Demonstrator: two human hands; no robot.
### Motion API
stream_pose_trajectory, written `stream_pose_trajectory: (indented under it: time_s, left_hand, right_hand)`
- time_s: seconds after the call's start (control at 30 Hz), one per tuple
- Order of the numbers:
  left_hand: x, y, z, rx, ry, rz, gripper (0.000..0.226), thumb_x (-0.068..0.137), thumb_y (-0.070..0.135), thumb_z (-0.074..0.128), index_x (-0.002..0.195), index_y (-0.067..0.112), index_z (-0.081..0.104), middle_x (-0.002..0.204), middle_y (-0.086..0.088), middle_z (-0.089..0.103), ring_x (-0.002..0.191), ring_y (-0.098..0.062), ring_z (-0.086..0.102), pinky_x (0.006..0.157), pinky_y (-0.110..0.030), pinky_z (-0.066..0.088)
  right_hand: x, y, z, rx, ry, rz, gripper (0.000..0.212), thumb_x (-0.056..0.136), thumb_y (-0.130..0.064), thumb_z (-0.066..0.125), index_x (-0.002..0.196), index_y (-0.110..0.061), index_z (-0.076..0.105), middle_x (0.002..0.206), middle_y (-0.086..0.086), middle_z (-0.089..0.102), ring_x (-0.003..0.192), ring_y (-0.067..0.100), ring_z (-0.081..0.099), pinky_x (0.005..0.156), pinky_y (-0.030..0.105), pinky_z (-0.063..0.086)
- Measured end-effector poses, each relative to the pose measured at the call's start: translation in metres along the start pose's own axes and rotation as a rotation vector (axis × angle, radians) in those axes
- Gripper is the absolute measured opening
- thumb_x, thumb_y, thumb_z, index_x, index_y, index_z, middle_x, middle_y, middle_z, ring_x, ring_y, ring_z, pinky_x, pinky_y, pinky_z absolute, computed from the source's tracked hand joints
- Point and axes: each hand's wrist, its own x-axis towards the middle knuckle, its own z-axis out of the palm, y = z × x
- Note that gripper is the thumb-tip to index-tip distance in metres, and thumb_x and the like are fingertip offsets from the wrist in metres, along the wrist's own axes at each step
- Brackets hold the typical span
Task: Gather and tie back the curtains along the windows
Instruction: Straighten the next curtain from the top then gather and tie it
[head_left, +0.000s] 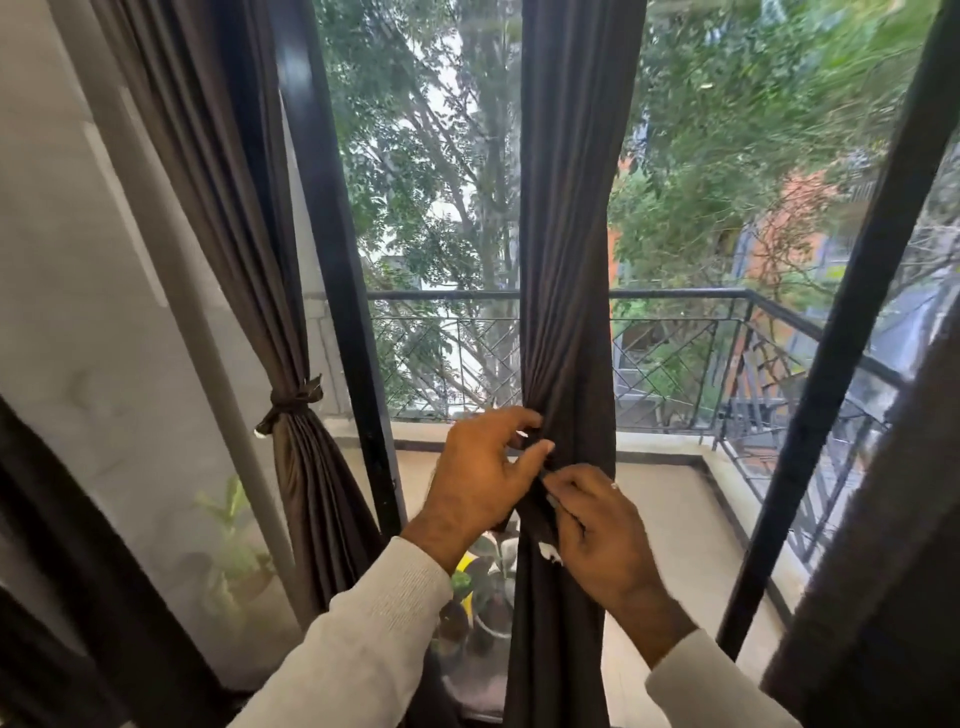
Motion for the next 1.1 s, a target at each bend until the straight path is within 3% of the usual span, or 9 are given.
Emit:
stream_pose_trajectory:
  time_s: [0.2, 0.3, 0.47, 0.63, 0.73, 0.8, 0.87, 0.97, 1.1]
  left_hand:
    - [0.001, -0.002, -0.011, 0.058, -0.029, 0.097, 0.029, 0.094, 0.014, 0.073, 0.107, 0.027, 0.051, 0.09, 0.013, 0.065, 0.078, -0.009, 0.069, 0.071, -0.026, 0.053]
    - [0.001, -0.007, -0.012, 0.185, -0.032, 0.239, 0.015, 0.097, 0.01, 0.069, 0.105, 0.021, 0.063, 0.088, 0.003, 0.069, 0.079, -0.02, 0.064, 0.072, -0.035, 0.05]
    - [0.006, -0.013, -0.005, 0.266, 0.052, 0.215, 0.015, 0.095, 0.013, 0.072, 0.109, 0.015, 0.076, 0.097, -0.002, 0.077, 0.084, -0.022, 0.07, 0.078, -0.034, 0.053]
    - [0.011, -0.002, 0.004, 0.195, 0.016, 0.186, 0.024, 0.102, 0.03, 0.065, 0.113, 0.011, 0.075, 0.099, -0.005, 0.077, 0.086, -0.024, 0.073, 0.079, -0.039, 0.06]
    - [0.01, 0.005, 0.004, 0.121, -0.036, 0.132, 0.038, 0.097, 0.045, 0.076, 0.114, 0.011, 0.075, 0.1, -0.001, 0.078, 0.086, -0.012, 0.072, 0.08, -0.016, 0.054]
    - [0.012, 0.003, 0.002, 0.136, -0.043, 0.095, 0.035, 0.092, 0.038, 0.083, 0.114, 0.014, 0.073, 0.098, 0.002, 0.078, 0.086, -0.01, 0.073, 0.081, -0.017, 0.056]
    - [0.013, -0.001, -0.001, 0.116, -0.036, 0.043, 0.026, 0.091, 0.026, 0.083, 0.11, 0.022, 0.065, 0.091, 0.007, 0.076, 0.082, -0.012, 0.073, 0.077, -0.035, 0.061]
    - [0.012, 0.001, -0.003, -0.031, -0.058, -0.092, 0.043, 0.089, 0.015, 0.083, 0.112, 0.028, 0.049, 0.081, 0.014, 0.069, 0.077, -0.006, 0.071, 0.074, -0.04, 0.063]
    - [0.012, 0.003, -0.001, -0.066, -0.052, -0.184, 0.058, 0.081, 0.024, 0.089, 0.125, 0.042, 0.056, 0.082, 0.014, 0.072, 0.085, -0.008, 0.073, 0.079, -0.038, 0.064]
  right_hand:
    - [0.013, 0.034, 0.002, 0.109, 0.2, 0.411, 0.053, 0.101, -0.007, 0.064, 0.15, -0.025, 0.053, 0.15, -0.003, 0.052, 0.139, 0.022, 0.05, 0.113, 0.038, 0.044]
    - [0.03, 0.042, 0.004, 0.408, 0.129, 0.658, 0.047, 0.102, -0.013, 0.068, 0.142, -0.032, 0.055, 0.129, -0.002, 0.068, 0.121, 0.021, 0.064, 0.096, 0.026, 0.054]
    - [0.014, 0.013, 0.0, 0.109, 0.365, 0.45, 0.013, 0.096, -0.017, 0.077, 0.1, -0.027, 0.071, 0.087, -0.009, 0.07, 0.082, 0.009, 0.067, 0.076, 0.026, 0.056]
    - [-0.006, -0.005, 0.019, -0.035, 0.166, 0.112, 0.021, 0.103, -0.019, 0.058, 0.11, -0.013, 0.077, 0.1, -0.004, 0.067, 0.087, 0.016, 0.066, 0.081, 0.024, 0.051]
    - [-0.001, 0.006, 0.016, -0.038, 0.037, 0.067, 0.029, 0.098, -0.017, 0.051, 0.114, -0.014, 0.076, 0.105, -0.003, 0.063, 0.086, 0.014, 0.062, 0.08, 0.011, 0.04]
    - [0.0, 0.015, 0.009, 0.06, -0.05, 0.02, 0.036, 0.097, -0.01, 0.051, 0.122, -0.016, 0.076, 0.112, -0.004, 0.063, 0.094, 0.014, 0.066, 0.089, 0.012, 0.045]
    - [0.002, 0.023, 0.002, 0.203, 0.009, 0.039, 0.033, 0.1, -0.006, 0.05, 0.118, -0.016, 0.077, 0.112, -0.004, 0.065, 0.101, 0.012, 0.067, 0.091, 0.021, 0.053]
    - [0.016, 0.029, -0.007, 0.291, 0.147, 0.314, 0.017, 0.101, -0.014, 0.068, 0.114, -0.025, 0.071, 0.11, -0.012, 0.069, 0.099, 0.01, 0.068, 0.078, 0.031, 0.058]
    - [0.022, 0.027, -0.008, 0.445, -0.006, 0.435, 0.03, 0.092, -0.023, 0.081, 0.118, -0.033, 0.071, 0.109, -0.02, 0.072, 0.101, 0.009, 0.069, 0.081, 0.037, 0.058]
